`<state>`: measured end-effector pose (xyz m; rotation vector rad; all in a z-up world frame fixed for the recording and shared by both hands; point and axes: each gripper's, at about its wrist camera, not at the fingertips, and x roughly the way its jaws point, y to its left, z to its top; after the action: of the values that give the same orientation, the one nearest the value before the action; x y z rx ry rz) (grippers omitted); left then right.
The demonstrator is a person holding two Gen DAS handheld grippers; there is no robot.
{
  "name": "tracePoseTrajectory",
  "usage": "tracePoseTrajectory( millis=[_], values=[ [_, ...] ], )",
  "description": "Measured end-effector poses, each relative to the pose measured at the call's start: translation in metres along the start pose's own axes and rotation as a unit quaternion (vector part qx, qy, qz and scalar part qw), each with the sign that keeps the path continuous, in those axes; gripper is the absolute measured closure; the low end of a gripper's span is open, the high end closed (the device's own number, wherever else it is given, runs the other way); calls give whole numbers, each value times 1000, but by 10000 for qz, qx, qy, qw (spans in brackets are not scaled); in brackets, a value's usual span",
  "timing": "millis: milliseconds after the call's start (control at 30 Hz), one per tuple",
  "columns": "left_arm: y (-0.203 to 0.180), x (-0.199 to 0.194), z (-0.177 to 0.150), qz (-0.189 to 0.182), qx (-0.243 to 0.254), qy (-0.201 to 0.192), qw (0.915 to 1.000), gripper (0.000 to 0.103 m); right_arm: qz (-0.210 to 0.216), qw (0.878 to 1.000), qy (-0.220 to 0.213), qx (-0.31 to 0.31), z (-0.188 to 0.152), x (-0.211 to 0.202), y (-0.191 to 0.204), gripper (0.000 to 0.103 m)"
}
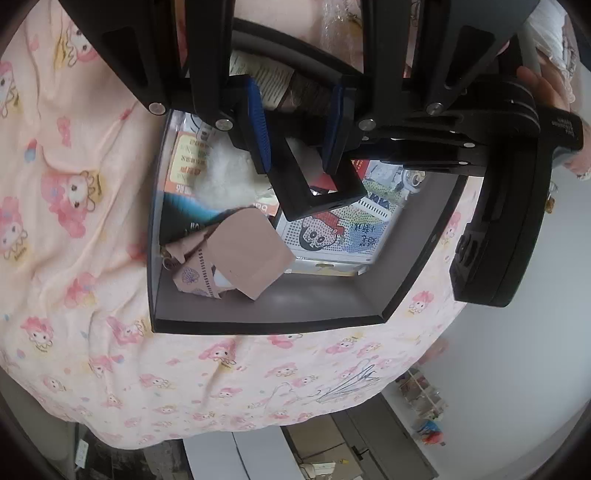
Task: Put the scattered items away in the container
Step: 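Carry the black frame over the grey box and lower it inside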
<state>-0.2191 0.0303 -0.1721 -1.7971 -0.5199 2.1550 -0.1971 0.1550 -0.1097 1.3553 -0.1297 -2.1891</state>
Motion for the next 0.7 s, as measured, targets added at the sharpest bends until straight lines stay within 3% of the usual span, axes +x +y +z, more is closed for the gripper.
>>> tracePoseTrajectory(
  millis=[133, 400, 700],
  values=[
    [2, 5, 7, 89, -78, 23, 9999, 76, 158, 9998, 138, 60, 13, 7, -8, 76],
    [22, 5, 12, -176, -520, 100, 9984, 76, 474, 9984, 278, 98, 32, 23, -8, 77],
    [26, 1, 1, -19, -489, 72, 9988, 80, 402, 9987, 305, -20, 25, 27, -3, 77]
  ],
)
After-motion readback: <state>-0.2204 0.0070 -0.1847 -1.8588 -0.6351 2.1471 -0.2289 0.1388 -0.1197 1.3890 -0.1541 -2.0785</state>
